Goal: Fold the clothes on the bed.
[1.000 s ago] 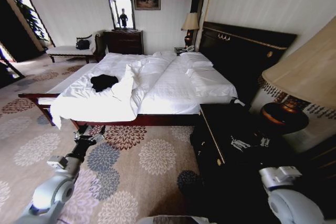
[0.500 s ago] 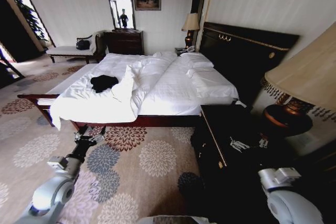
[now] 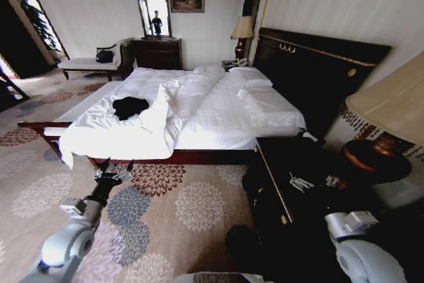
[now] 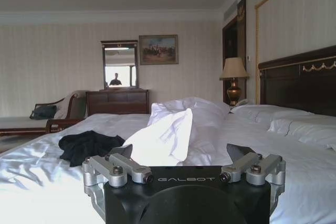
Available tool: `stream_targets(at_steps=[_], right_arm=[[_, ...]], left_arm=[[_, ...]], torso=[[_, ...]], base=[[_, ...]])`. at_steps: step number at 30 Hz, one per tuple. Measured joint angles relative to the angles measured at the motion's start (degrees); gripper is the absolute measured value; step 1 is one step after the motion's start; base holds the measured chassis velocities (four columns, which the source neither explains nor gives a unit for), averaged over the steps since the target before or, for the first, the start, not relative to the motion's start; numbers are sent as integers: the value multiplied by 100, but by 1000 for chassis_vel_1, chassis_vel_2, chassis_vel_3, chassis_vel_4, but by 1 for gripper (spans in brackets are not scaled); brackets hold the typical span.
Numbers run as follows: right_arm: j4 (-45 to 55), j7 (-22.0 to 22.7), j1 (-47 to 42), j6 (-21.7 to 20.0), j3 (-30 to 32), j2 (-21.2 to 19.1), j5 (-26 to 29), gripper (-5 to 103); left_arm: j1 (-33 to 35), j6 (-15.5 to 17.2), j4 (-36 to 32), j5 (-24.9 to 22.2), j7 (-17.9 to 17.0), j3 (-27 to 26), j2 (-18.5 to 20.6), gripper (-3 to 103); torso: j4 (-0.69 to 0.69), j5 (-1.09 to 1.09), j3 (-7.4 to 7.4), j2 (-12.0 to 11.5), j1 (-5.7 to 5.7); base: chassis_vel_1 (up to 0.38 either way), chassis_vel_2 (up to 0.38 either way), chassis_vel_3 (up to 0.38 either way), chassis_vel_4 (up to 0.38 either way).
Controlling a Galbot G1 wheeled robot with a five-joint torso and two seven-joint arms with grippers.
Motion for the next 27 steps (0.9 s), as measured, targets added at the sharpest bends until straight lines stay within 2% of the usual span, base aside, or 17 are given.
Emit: stream_targets(at_steps=[27], right_arm=[[38,-88,-51,-9,-16,139,-106,100]], left_arm=[[95,-26,-77,98,0,-11,-68,100]], torso=[[0,0,0,0,0]], base=[[-124,125,130,-127]])
